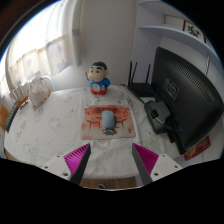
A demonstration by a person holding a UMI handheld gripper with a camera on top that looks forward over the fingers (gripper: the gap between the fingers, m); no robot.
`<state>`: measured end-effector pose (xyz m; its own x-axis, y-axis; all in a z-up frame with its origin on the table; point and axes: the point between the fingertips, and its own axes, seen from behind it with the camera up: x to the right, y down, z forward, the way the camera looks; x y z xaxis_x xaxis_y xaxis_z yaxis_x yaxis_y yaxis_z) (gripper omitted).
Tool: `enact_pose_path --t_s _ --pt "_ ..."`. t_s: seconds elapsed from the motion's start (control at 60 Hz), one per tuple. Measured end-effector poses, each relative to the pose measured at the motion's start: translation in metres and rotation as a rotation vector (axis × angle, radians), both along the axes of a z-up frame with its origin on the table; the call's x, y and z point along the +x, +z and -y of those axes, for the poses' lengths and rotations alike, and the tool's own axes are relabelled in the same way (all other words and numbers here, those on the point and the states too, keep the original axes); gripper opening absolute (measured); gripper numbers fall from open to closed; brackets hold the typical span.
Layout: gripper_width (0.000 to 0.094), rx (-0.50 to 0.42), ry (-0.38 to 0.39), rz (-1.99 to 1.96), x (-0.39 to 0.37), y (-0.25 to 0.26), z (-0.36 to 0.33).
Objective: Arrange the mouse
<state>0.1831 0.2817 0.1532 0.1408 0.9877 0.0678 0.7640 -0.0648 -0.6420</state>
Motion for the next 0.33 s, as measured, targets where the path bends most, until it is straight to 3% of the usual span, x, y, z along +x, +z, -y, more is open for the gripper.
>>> enact_pose_path --t_s 0.333 --pt "0.0853 -0.03 -0.004 -0.023 0.003 0.0072 0.0108"
